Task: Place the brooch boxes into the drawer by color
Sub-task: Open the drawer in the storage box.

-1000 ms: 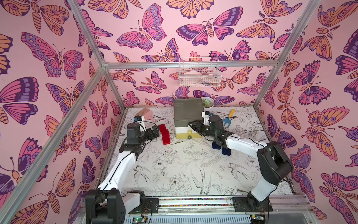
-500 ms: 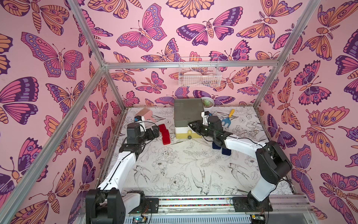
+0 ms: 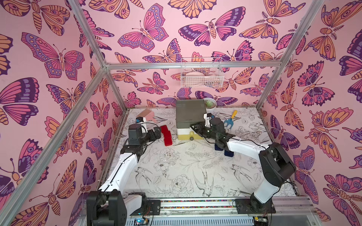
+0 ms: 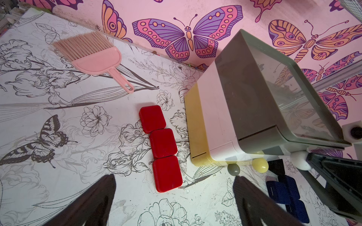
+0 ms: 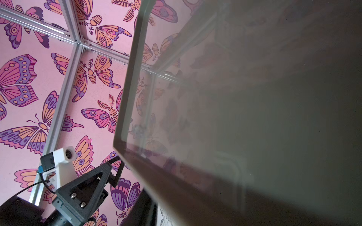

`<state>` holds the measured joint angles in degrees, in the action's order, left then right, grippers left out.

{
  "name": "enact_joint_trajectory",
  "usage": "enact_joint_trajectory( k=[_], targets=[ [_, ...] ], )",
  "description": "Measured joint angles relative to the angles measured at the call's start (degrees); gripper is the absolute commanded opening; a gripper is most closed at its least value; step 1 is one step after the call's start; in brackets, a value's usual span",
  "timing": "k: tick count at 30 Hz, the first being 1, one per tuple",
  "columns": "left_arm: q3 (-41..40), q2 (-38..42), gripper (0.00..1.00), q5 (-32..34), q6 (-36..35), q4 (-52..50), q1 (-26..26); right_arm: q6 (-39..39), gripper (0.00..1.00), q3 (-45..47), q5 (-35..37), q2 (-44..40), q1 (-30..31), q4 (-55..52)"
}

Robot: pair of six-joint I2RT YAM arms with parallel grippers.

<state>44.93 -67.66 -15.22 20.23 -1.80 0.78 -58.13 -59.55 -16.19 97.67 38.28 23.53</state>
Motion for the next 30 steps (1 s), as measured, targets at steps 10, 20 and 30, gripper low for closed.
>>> enact_joint_trajectory(
  k=[10,20,30],
  targets=[
    [0.02,-0.94,1.00,0.00,-0.02,-0.24,0.00,-0.11,0.27,6.64,0.35,-9.68,1.51,-6.38],
    [0.09,-1.90,1.00,-0.02,-0.02,-0.26,0.00,-1.60,0.26,7.45,0.72,-12.46,1.68,-10.05],
    [0.24,-1.88,1.00,-0.02,-0.02,-0.48,0.00,-1.75,0.25,6.56,0.46,-11.10,1.88,-9.20]
  ],
)
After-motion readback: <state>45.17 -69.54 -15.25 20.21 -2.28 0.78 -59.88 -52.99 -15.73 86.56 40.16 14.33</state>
